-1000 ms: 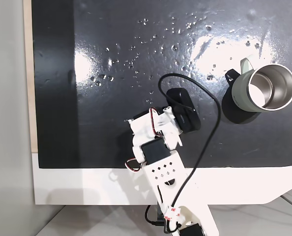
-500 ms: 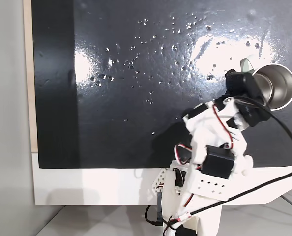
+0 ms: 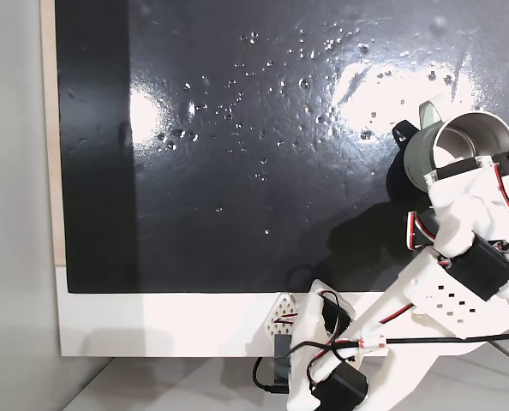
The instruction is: Grasp a pengrip and put it in the cup.
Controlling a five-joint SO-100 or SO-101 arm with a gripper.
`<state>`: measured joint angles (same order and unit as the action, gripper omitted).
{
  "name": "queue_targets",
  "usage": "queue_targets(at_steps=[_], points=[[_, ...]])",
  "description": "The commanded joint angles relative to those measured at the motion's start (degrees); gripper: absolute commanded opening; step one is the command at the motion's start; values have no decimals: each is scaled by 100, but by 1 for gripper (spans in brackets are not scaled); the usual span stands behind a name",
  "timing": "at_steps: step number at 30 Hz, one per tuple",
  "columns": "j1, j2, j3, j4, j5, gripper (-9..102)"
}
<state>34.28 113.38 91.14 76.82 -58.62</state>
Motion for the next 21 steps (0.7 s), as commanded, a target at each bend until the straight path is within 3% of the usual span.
queue_targets(at_steps=[1, 6, 11, 15, 19, 21], points=[[176, -9, -413, -448, -132, 0], [290, -167, -369, -1011, -123, 0], [308, -299, -431, -1055, -97, 2], [308, -255, -466, -1037, 132, 11], [308, -264, -466, -905, 114, 33], [308, -272, -466, -879, 105, 36]])
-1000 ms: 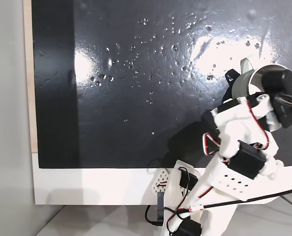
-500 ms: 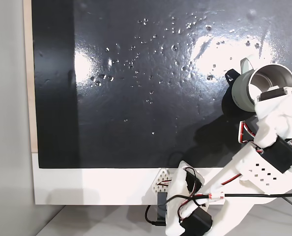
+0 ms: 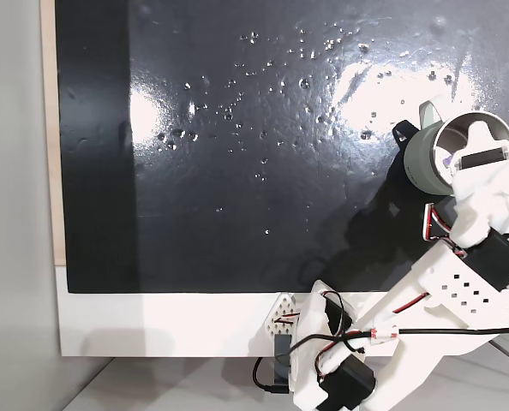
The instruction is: Grasp a pengrip and put it in the cup.
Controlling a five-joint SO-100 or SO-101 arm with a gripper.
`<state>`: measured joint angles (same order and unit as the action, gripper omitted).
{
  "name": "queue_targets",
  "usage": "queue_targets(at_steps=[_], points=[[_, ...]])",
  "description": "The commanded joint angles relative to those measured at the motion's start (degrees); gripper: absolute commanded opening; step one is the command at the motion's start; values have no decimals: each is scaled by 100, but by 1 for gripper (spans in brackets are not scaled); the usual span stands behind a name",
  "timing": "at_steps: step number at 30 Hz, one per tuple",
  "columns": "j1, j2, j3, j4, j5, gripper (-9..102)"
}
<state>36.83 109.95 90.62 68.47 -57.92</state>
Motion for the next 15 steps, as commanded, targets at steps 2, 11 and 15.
queue_targets(at_steps=[2, 11, 15], points=[[53, 62, -404, -26, 9, 36], [53, 62, -396, -18, 9, 36], [53, 62, -378, -18, 18, 36]])
